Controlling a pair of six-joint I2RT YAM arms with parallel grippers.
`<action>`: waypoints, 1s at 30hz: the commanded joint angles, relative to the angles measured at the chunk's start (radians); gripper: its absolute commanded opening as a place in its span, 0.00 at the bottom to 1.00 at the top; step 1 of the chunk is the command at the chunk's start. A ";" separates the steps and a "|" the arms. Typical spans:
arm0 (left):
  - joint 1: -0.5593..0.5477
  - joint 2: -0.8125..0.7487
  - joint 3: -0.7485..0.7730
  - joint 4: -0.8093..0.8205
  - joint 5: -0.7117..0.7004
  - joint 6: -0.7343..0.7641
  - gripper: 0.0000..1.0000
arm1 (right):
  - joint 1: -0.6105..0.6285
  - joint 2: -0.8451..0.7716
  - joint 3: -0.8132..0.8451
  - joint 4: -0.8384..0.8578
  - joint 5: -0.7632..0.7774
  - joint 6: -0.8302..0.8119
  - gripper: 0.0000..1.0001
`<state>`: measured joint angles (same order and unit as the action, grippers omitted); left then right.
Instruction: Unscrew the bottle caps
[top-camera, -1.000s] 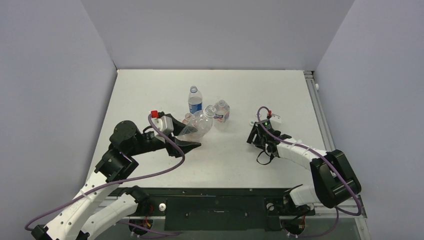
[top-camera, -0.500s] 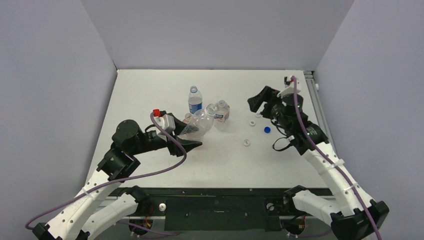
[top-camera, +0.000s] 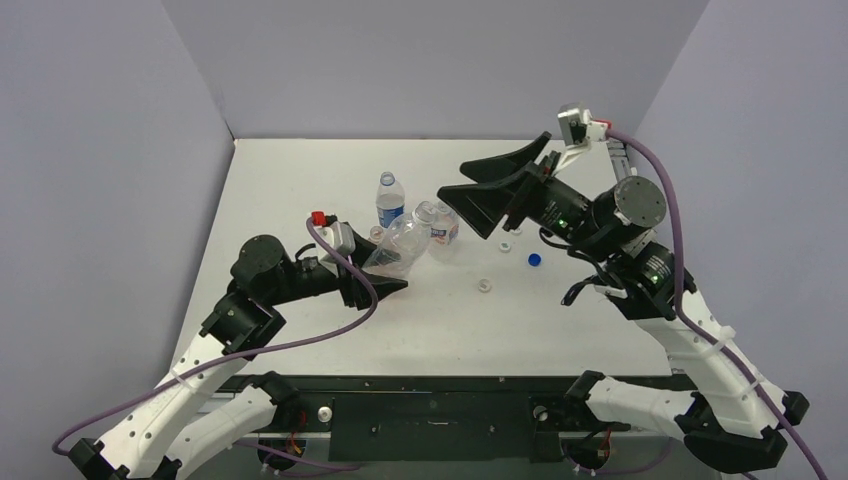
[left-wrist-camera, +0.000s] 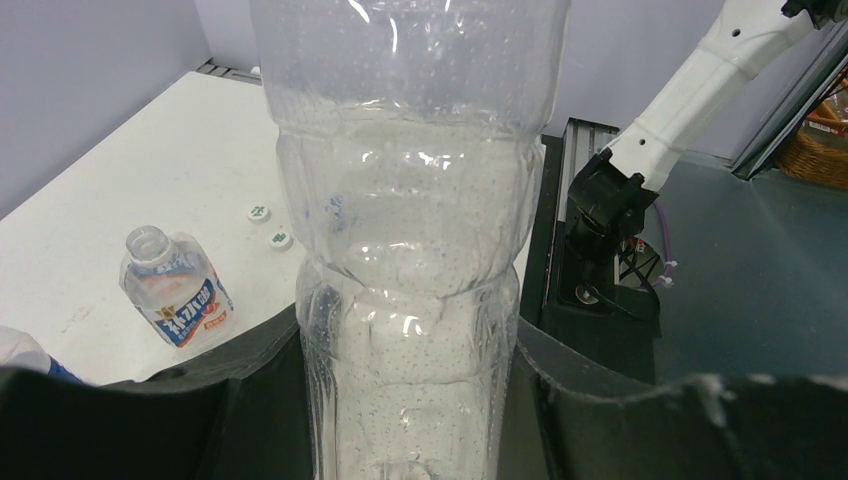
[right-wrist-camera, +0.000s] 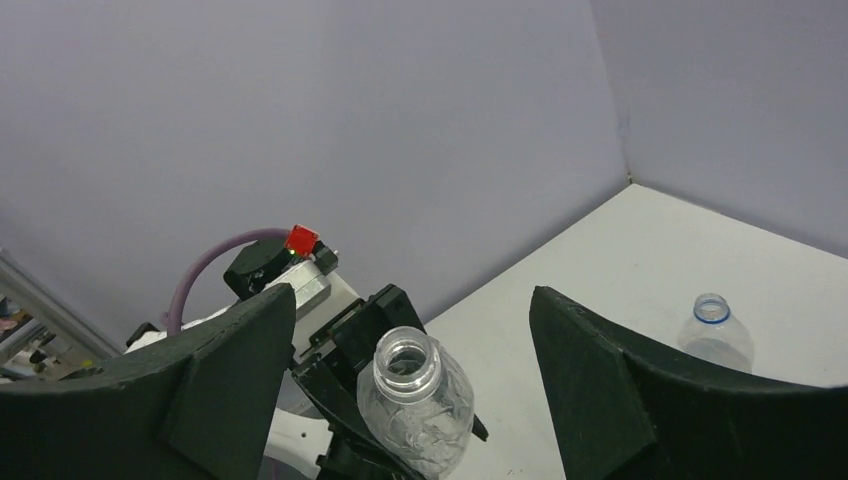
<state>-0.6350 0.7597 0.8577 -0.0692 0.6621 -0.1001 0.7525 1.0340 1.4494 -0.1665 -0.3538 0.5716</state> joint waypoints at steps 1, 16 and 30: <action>0.005 -0.007 0.011 0.054 0.002 -0.014 0.00 | 0.071 0.078 0.044 0.038 -0.017 -0.039 0.79; 0.006 -0.033 0.010 0.054 -0.010 -0.021 0.00 | 0.191 0.158 0.109 -0.128 0.132 -0.136 0.21; 0.018 -0.037 0.071 -0.208 -0.288 0.072 0.97 | 0.075 0.162 0.076 -0.312 0.440 -0.329 0.00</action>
<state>-0.6312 0.7277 0.8585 -0.1497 0.5068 -0.0910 0.8890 1.2137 1.5360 -0.4274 -0.0612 0.3283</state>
